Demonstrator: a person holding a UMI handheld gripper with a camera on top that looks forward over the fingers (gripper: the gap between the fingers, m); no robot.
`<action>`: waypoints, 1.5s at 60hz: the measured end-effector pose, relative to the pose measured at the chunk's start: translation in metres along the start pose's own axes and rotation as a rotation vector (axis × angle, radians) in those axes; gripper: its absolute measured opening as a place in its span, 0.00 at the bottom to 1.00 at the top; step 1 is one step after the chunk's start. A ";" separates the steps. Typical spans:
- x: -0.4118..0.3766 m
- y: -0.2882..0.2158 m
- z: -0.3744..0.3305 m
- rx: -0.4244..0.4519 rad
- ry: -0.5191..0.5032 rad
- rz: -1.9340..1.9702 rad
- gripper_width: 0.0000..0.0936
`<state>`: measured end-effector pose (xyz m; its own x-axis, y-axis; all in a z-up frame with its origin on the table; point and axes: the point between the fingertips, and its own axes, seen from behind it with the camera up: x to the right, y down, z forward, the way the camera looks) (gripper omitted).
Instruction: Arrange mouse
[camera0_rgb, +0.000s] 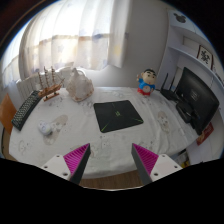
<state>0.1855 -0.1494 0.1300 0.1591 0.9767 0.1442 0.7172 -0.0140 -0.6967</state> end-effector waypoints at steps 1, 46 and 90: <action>-0.001 0.000 0.000 0.001 -0.002 0.001 0.91; -0.209 0.016 -0.032 0.051 -0.290 -0.115 0.91; -0.304 0.006 0.098 0.200 -0.306 -0.088 0.91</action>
<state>0.0751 -0.4252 0.0135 -0.1288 0.9916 0.0143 0.5674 0.0855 -0.8190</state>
